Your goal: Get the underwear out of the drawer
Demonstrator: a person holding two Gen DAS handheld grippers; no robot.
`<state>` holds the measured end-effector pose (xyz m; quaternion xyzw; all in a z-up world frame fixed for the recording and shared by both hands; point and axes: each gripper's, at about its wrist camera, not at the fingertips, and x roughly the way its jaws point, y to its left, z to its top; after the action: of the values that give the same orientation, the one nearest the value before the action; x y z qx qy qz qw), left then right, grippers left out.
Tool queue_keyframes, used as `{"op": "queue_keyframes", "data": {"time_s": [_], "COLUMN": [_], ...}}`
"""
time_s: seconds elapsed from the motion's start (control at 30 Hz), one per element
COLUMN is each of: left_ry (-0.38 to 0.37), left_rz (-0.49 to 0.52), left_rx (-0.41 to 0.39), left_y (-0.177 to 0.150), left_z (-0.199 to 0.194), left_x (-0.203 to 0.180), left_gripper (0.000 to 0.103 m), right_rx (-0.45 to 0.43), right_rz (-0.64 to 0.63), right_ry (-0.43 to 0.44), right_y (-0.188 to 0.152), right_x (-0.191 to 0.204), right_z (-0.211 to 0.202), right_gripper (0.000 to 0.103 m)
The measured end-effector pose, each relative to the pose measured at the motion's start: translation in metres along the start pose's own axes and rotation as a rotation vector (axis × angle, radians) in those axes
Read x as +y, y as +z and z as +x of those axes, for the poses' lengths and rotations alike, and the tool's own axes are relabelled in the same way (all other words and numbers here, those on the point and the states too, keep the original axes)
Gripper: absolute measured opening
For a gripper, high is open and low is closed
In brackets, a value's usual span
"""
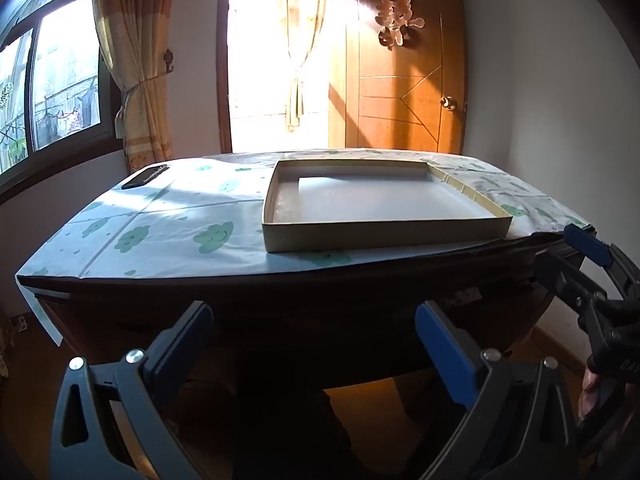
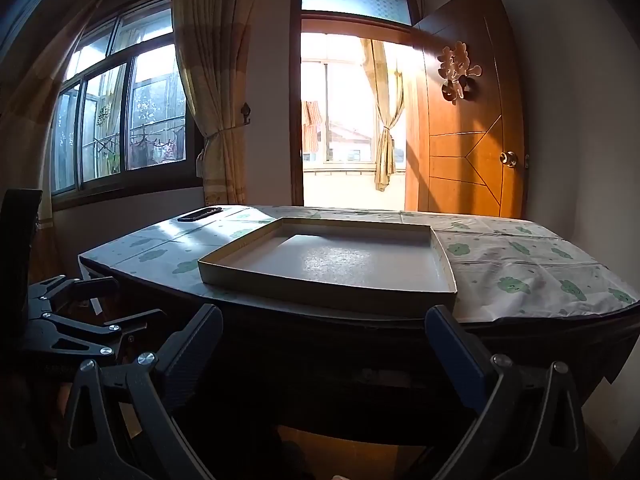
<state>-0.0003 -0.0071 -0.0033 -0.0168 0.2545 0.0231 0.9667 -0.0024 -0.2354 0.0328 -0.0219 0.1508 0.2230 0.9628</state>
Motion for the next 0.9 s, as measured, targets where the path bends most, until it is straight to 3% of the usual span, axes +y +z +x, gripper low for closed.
{"op": "queue_keyframes", "data": {"time_s": [0.9], "left_ry": [-0.002], "left_rz": [0.001], "left_rx": [-0.007], "left_y": [-0.0009], "left_z": [-0.0005], "left_x": [-0.0021], "left_gripper": [0.103], "right_rx": [0.006], "right_rz": [0.002], "right_ry": [-0.001], "right_y": [-0.0042], "right_x": [-0.0035], "right_z": [-0.0006], "right_gripper": [0.103]}}
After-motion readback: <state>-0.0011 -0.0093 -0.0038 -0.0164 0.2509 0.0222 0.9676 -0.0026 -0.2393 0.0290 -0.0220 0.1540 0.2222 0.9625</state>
